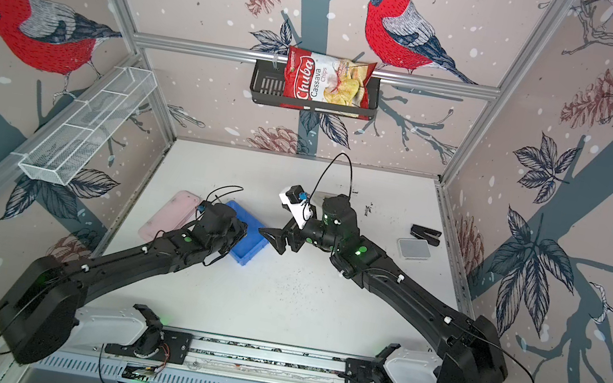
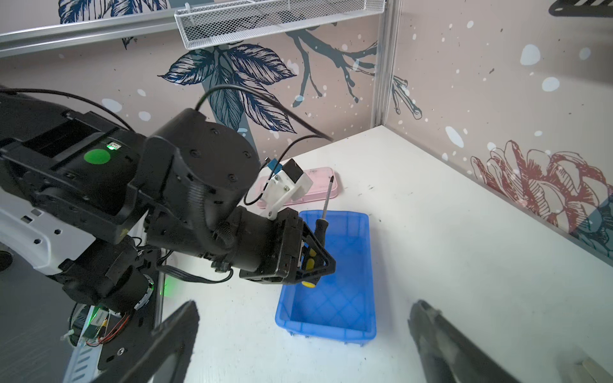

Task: Put the screwdriver in the bin
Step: Place the screwdriver in the bin.

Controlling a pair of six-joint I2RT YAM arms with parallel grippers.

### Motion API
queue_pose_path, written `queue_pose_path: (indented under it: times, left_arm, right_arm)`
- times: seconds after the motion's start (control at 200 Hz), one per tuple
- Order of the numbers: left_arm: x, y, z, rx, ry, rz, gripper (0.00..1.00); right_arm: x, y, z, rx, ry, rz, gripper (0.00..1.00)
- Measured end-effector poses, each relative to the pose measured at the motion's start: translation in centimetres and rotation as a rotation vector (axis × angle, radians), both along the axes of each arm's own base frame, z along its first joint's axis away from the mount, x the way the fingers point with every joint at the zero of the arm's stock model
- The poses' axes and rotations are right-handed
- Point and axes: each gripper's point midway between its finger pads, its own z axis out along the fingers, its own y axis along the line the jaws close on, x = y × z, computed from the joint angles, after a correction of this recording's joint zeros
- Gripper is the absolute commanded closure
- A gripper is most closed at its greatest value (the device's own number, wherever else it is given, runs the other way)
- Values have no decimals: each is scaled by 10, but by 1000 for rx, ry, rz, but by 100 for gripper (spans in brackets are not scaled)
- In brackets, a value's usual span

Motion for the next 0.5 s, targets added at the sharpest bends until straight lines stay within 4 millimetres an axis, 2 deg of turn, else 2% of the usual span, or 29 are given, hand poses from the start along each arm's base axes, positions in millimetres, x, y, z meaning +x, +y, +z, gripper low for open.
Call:
queue_pose_path:
  times: [0.19,0.5]
  left_arm:
    - [4,-3,-21,8,74,-5,100]
    - [2,2,-61,-25,222,-4,100]
  right_arm:
    - [-6,-4,-4,-7,3,4,1]
    - [-11,-6,-23,-69,34,-4,0]
